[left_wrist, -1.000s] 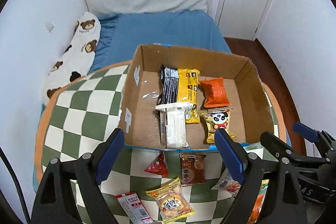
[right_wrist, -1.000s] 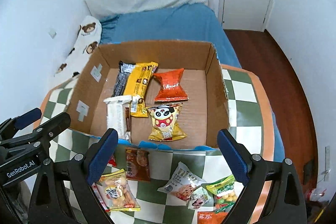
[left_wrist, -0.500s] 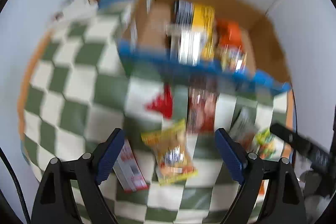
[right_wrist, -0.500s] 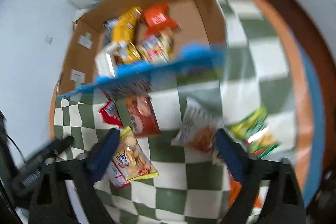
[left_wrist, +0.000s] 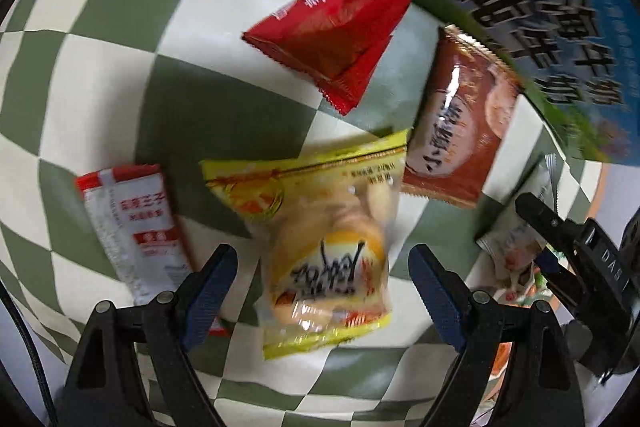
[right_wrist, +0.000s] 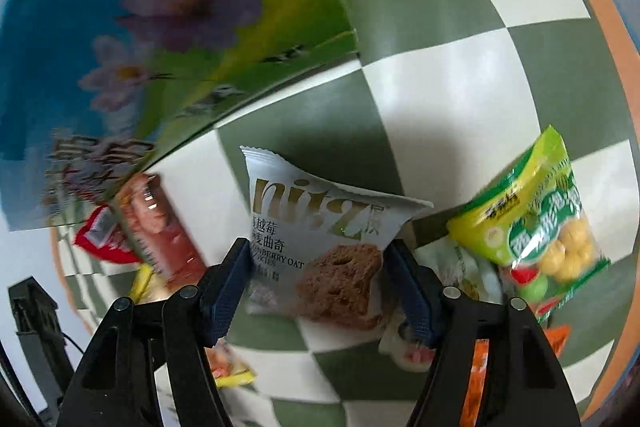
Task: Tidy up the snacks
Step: 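Grasp the yellow cracker bag with the left tool while the right tool grasps the nitz cookie packet, then carry both packets over the cardboard box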
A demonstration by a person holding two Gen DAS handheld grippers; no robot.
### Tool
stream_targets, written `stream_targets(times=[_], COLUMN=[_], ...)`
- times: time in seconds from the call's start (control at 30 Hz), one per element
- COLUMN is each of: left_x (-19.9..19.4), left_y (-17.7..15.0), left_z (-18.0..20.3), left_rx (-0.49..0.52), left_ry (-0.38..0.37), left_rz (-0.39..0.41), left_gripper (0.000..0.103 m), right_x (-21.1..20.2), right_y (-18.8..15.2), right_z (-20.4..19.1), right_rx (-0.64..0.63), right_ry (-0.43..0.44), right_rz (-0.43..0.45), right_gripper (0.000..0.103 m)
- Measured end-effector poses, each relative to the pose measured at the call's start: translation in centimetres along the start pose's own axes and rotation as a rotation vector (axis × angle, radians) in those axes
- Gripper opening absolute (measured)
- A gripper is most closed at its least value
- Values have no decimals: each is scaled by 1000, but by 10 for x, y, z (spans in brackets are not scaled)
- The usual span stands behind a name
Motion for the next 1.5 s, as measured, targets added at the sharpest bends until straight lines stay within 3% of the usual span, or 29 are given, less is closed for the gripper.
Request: stream_targets(times=[0.07, 0.17, 0.33, 0.43, 0.53, 0.6, 0.67, 0.83, 1.0, 1.23, 1.27, 1.5], left_x=[5, 4, 5, 15, 29, 40, 45, 46, 26, -10, -18, -103], left_y=[3, 2, -21, -43, -55, -59, -61, -68, -80, -88, -89, -76], left_z=[3, 12, 41, 52, 54, 50, 48, 46, 34, 39, 40, 45], left_rx=[8, 65, 286, 365, 354, 318, 295, 293, 285, 319, 324, 342], left_ry=[12, 50, 168, 200, 163, 137, 122, 124, 123, 96, 64, 6], left_rz=[6, 47, 72, 51, 13, -19, -22, -4, 22, 74, 40, 178], left_gripper=[87, 62, 57, 57, 58, 65, 66, 66, 49, 46, 46, 46], right_x=[1, 3, 11, 19, 28, 31, 31, 27, 19, -6, -12, -85], right_y=[-2, -12, -57, -89, -108, -110, -108, -109, -114, -115, -115, -99], right_z=[-1, -8, -17, -13, -5, 0, 7, 18, 46, 44, 43, 13], right_rx=[-30, -137, -404, -485, -483, -442, -376, -272, -271, -271, -275, -290], right_ry=[-29, -72, -166, -204, -205, -190, -151, -109, -120, -50, -34, 117], right_rz=[18, 16, -57, -118, -152, -146, -137, -104, -50, -28, -22, 32], right_gripper=[61, 56, 54, 54, 55, 62, 71, 71, 52, 51, 51, 51])
Point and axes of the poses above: each gripper's, at about its wrist camera, not at the fingertips, and x roughly the way its jaws point, z to its right, y to its top, the point moved 3 cm from there along x, roughly the way its jaws point, and after that the axes turned 12 degrees about x, right-handed, at the moved point
